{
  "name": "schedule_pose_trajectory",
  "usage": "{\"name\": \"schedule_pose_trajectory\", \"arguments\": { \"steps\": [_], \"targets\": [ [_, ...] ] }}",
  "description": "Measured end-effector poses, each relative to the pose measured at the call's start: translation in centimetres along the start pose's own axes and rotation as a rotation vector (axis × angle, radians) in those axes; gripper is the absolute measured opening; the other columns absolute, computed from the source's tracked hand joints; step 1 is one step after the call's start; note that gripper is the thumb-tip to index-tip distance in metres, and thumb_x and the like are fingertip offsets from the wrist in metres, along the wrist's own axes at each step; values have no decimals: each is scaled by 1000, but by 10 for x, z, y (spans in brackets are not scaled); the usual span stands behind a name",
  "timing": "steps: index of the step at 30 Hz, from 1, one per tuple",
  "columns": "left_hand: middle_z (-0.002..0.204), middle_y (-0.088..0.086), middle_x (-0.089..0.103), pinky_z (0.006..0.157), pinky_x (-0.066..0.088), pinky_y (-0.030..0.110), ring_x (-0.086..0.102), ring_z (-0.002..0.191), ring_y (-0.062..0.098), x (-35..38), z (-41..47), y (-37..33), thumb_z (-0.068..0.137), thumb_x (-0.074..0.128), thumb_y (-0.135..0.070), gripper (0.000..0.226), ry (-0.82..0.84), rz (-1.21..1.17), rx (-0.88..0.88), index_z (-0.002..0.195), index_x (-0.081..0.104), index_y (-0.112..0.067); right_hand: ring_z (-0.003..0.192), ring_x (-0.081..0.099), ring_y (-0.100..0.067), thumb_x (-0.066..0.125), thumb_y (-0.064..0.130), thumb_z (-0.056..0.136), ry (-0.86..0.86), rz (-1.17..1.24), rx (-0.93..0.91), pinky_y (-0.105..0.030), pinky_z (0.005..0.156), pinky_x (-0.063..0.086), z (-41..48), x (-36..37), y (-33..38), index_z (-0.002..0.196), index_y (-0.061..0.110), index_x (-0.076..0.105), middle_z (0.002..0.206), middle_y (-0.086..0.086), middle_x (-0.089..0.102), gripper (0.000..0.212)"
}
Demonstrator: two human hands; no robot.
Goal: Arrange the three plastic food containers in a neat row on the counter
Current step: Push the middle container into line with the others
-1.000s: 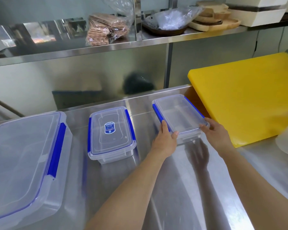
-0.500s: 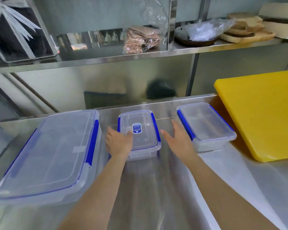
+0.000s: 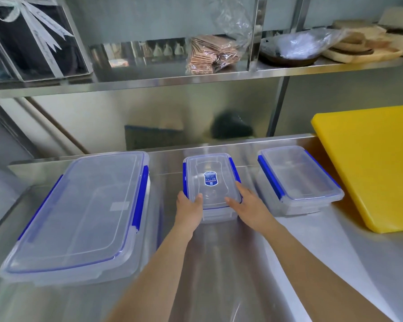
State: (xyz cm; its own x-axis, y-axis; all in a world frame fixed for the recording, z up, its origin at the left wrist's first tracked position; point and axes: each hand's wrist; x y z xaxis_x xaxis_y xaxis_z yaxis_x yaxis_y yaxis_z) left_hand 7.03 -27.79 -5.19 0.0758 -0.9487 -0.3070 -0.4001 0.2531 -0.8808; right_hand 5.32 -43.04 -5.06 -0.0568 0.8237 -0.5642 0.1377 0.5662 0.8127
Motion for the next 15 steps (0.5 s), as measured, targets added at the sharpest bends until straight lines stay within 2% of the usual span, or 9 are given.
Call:
{"name": "schedule_pose_trajectory", "arguments": {
  "steps": [3,5,7,10,12,15],
  "targets": [
    [147,7,38,102,45,44,46,129,27,-8,-4,-7,91,54,-37,66,-45,188,86,145,22,-15,116,51,-23,52,43,87,-162,-121,-20,-42,98,47,-1,1,6,135,22,34,131,-5,49,56],
    [149,6,36,102,44,40,45,130,25,-19,-9,-19,92,54,-35,60,-117,275,209,142,30,-14,114,52,-23,52,41,87,-291,-150,-60,-39,96,47,-2,5,19,131,19,38,129,-6,51,51],
    [145,5,42,102,43,37,46,128,24,-37,-14,-36,93,52,-31,49,-210,332,323,137,40,-14,116,51,-21,51,39,89,-318,-129,-116,-35,95,45,-3,14,38,131,17,41,130,-5,52,48],
    [134,11,54,103,38,37,50,121,28,-79,-15,-56,94,50,-26,37,-355,400,442,127,53,-9,116,52,-22,51,36,90,-201,-7,-154,-32,97,43,-10,38,69,130,14,43,129,-5,53,46],
    [129,17,57,104,34,40,50,120,33,-116,-12,-58,94,47,-24,36,-470,507,448,125,54,-7,120,50,-23,53,39,88,-86,93,-138,-39,102,43,-18,58,88,132,15,42,133,-5,50,51],
    [138,20,48,109,26,44,39,129,37,-174,-4,-41,92,48,-32,48,-586,712,262,133,44,-6,133,38,-19,53,46,86,105,160,-103,-39,109,36,-32,85,108,141,22,29,149,-1,35,65]
  ]
}}
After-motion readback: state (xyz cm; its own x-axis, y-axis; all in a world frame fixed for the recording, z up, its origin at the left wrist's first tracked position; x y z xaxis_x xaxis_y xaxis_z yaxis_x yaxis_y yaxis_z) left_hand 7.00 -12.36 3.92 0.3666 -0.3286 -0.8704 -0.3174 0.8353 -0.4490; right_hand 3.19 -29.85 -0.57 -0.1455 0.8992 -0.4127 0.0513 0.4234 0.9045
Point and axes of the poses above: each hand's wrist, its own z-axis towards the middle knuckle, its own x-axis out of the palm, y = z × x
